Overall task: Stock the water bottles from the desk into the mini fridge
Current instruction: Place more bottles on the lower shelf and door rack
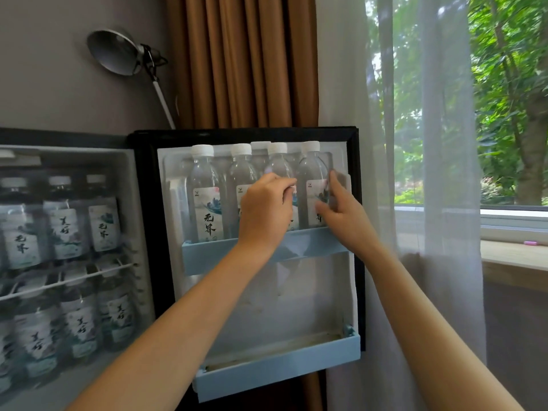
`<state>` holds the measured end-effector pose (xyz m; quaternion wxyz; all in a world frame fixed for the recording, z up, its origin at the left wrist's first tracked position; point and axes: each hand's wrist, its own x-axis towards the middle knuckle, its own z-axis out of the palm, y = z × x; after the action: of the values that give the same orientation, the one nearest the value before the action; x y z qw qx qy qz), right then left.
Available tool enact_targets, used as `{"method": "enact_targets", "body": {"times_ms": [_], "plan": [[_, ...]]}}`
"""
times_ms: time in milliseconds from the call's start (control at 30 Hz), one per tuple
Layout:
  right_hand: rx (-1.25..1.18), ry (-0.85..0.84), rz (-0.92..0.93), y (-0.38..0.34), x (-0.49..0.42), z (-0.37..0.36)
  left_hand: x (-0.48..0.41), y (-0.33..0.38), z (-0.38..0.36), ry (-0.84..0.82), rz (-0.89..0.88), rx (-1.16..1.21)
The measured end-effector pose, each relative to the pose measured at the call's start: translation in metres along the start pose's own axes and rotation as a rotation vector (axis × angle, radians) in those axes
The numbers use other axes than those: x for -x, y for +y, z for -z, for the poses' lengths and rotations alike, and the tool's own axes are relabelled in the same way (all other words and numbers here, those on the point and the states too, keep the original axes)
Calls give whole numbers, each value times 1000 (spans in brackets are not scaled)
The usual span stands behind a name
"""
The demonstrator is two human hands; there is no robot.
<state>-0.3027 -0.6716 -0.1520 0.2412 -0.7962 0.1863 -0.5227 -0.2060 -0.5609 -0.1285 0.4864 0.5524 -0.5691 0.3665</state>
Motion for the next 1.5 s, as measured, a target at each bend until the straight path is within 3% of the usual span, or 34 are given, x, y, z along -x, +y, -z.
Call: {"method": "enact_targets", "body": {"times_ms": [200,367,433,567,767,1033,1367,1500], "plan": [[84,74,53,1,5,-9,8,-15,15,46,29,-19],[59,442,168,-11,23,-24,22,-25,27,97,15,-33],[73,483,275,-22,32,-39,28,-30,33,127,19,-65],[73,344,448,-48,47,-79,48,-46,58,143,5,-113],[-48,186,525,-93,76,-153,90,-89,128,154,90,-281],[-291,-47,618,-164,130,-266,182,-149,261,125,377,-614],[-501,-590,632,-265,240,-408,306,-169,434,83,805,-1020],[-460,-805,631,-305,281,-468,344,-178,499,47,1011,-1122]]}}
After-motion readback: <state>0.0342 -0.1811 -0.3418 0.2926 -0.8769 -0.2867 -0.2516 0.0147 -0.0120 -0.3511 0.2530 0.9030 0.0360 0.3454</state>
